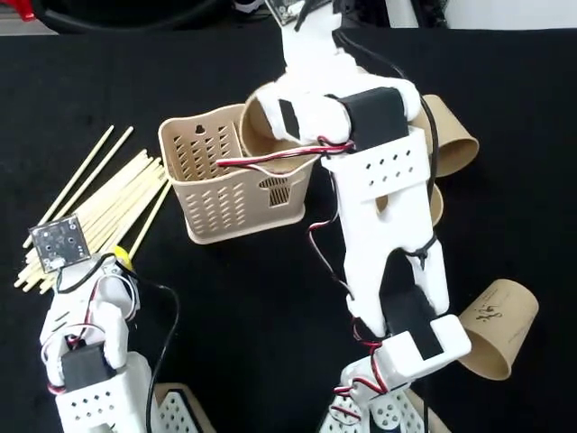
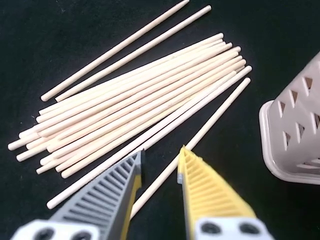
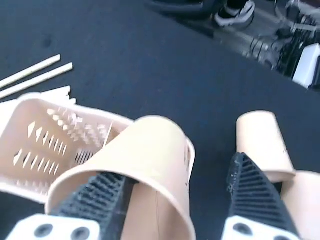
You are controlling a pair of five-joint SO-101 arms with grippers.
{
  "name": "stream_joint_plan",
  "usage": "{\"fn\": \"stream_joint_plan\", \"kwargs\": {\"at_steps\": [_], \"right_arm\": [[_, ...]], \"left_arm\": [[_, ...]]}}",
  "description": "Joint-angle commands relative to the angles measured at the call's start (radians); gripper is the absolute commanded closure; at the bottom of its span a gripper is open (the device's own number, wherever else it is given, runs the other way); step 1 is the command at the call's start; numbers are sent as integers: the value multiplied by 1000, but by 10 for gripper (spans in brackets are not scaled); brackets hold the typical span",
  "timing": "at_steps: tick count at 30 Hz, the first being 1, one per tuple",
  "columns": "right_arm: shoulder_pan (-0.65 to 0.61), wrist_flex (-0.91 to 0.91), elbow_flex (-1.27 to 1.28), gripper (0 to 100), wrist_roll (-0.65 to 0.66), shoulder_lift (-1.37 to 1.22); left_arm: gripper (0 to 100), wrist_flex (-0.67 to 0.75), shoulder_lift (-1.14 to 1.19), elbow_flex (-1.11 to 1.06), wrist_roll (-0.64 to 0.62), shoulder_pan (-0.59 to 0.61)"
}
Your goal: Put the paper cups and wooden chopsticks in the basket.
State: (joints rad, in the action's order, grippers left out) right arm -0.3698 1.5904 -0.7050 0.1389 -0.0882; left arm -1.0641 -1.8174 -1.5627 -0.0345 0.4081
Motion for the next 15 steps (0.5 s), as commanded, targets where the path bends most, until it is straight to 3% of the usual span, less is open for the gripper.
{"fn": "stream_joint_plan", "kwargs": {"at_steps": [1,7,15], "right_arm": [[-9,74,-53,712,8,47],[-8,155,-47,819,80,44],[60,-52,-48,843,84,-8]], "left_arm": [[873,18,-3,4,14,-8],[873,18,-3,4,14,-10],[873,44,-3,-10,14,-10]]}}
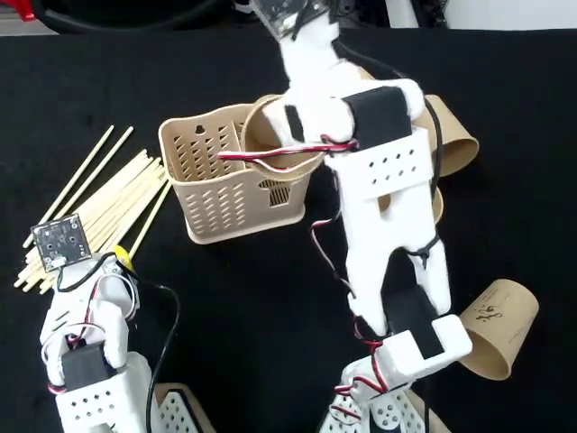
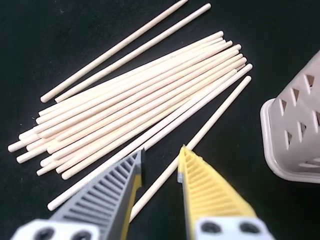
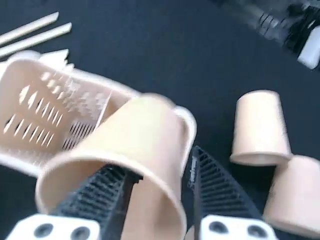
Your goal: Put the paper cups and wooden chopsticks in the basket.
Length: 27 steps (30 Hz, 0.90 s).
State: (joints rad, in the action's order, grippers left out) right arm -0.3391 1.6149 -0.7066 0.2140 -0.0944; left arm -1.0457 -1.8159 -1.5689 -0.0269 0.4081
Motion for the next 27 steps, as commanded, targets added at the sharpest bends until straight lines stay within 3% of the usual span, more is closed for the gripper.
{"fn": "stream_joint_plan", "kwargs": {"at_steps": [1,11,15,19,27], "right_arm": [[32,-100,-47,843,9,-8],[-9,-180,-38,842,9,-38],[-12,-123,-45,856,9,-82],[-8,-94,-47,985,9,-105],[-8,63,-196,987,3,-108]], "left_arm": [[873,26,-5,-4,6,-10],[873,26,-5,-4,6,-10],[873,26,-5,-5,6,-10],[873,28,-5,-5,6,-10],[873,28,-5,-7,6,-10]]}}
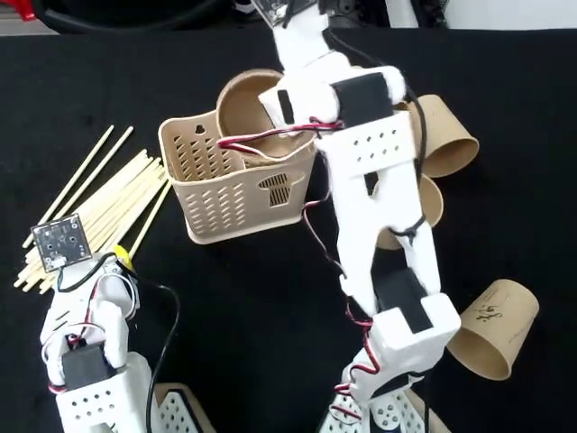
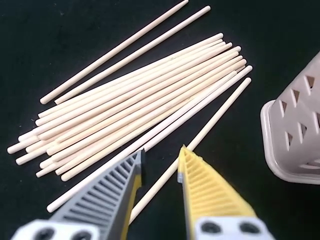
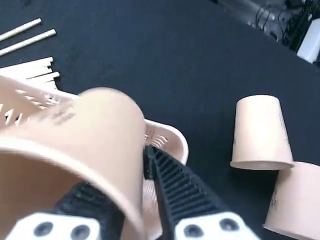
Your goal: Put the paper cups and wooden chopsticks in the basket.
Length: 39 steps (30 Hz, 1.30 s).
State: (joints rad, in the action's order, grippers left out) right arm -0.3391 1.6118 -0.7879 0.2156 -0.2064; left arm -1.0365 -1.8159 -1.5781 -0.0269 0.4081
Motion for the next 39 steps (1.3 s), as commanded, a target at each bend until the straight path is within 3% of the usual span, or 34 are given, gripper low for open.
{"fn": "stream_joint_plan", "kwargs": {"at_steps": [1,12,23,31,39], "right_arm": [[-8,101,-151,987,0,1],[112,147,-188,987,6,-64],[106,150,-179,979,21,-148],[101,155,-186,717,63,-145],[97,150,-186,712,118,-2]], "left_arm": [[873,18,-5,2,6,-10],[873,18,-5,2,6,-10],[873,18,-5,1,6,-10],[873,18,-5,2,6,-10],[873,18,-5,2,6,-10]]}}
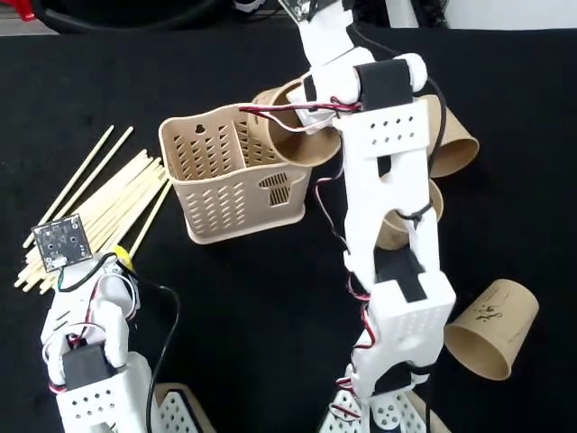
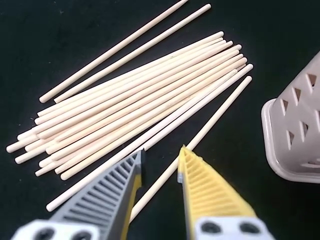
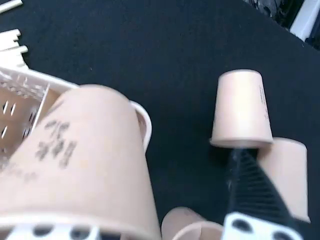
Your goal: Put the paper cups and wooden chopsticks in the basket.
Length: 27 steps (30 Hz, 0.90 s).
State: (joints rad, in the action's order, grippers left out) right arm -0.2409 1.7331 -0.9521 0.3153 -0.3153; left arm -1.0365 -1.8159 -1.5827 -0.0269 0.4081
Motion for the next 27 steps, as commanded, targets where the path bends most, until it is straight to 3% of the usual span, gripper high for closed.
{"fn": "stream_joint_plan", "kwargs": {"at_steps": [1,9,17,27], "right_arm": [[-18,26,-24,712,21,128],[-123,-9,-27,712,15,120],[-54,-9,-27,710,35,120],[-75,-49,-59,709,98,114]], "left_arm": [[873,18,-5,7,6,-10],[873,18,-5,8,6,-10],[873,17,-5,13,6,-10],[873,17,-5,13,6,-10]]}}
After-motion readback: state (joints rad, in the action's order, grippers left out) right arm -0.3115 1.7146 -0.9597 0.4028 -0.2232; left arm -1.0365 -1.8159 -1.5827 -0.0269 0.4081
